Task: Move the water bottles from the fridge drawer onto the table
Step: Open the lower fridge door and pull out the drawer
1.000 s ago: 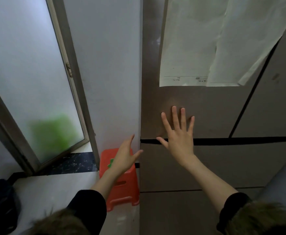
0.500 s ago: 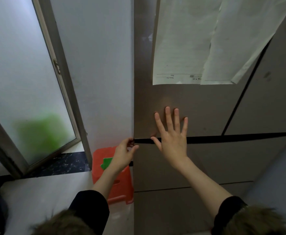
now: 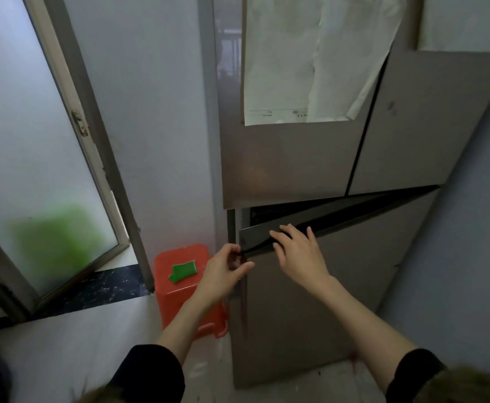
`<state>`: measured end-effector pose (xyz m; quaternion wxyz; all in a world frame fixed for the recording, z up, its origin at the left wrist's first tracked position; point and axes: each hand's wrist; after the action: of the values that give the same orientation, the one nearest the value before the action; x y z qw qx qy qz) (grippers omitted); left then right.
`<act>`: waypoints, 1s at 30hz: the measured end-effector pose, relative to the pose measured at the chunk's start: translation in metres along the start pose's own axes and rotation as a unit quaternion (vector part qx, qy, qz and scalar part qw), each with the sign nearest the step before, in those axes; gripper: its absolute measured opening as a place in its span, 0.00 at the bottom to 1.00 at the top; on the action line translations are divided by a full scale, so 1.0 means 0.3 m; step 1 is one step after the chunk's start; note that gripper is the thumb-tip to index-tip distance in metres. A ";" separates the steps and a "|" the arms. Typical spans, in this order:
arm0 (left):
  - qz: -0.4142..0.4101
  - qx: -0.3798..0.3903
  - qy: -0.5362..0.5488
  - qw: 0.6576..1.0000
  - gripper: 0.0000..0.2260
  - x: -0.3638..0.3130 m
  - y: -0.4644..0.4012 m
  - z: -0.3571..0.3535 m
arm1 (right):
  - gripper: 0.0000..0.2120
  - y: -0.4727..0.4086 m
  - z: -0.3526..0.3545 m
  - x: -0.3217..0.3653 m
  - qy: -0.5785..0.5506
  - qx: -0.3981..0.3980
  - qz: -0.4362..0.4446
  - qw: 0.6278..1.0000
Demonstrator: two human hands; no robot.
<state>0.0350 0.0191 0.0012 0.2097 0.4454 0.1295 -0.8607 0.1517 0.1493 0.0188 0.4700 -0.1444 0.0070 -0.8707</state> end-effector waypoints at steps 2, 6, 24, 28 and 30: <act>-0.019 0.023 -0.034 0.999 0.18 -0.028 0.048 -0.016 | 0.19 0.069 0.022 -0.007 -0.019 0.021 -0.008 1.000; -0.091 0.030 -0.093 0.991 0.24 -0.093 0.148 -0.034 | 0.19 0.202 0.054 -0.011 -0.062 0.034 -0.023 0.997; -0.214 0.017 -0.214 0.953 0.21 -0.374 0.498 -0.462 | 0.19 0.766 0.201 -0.324 -0.124 0.061 -0.025 0.990; -0.215 0.016 -0.201 0.956 0.25 -0.478 0.593 -0.650 | 0.18 0.898 0.288 -0.456 -0.134 0.073 -0.012 0.988; -0.231 0.031 -0.212 0.949 0.24 -0.524 0.624 -0.729 | 0.17 0.959 0.326 -0.532 -0.144 0.077 -0.015 0.986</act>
<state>0.3610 -0.0172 -0.0009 0.0138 0.2172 0.1553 -0.9636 0.4943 0.1316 0.0307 0.4625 -0.2317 -0.1300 -0.8459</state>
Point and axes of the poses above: each hand's wrist, its own y-axis away from the middle knuckle, its own z-axis out of the back of the hand, x = y × z, and after that the axes turned 12 degrees about x, right-handed
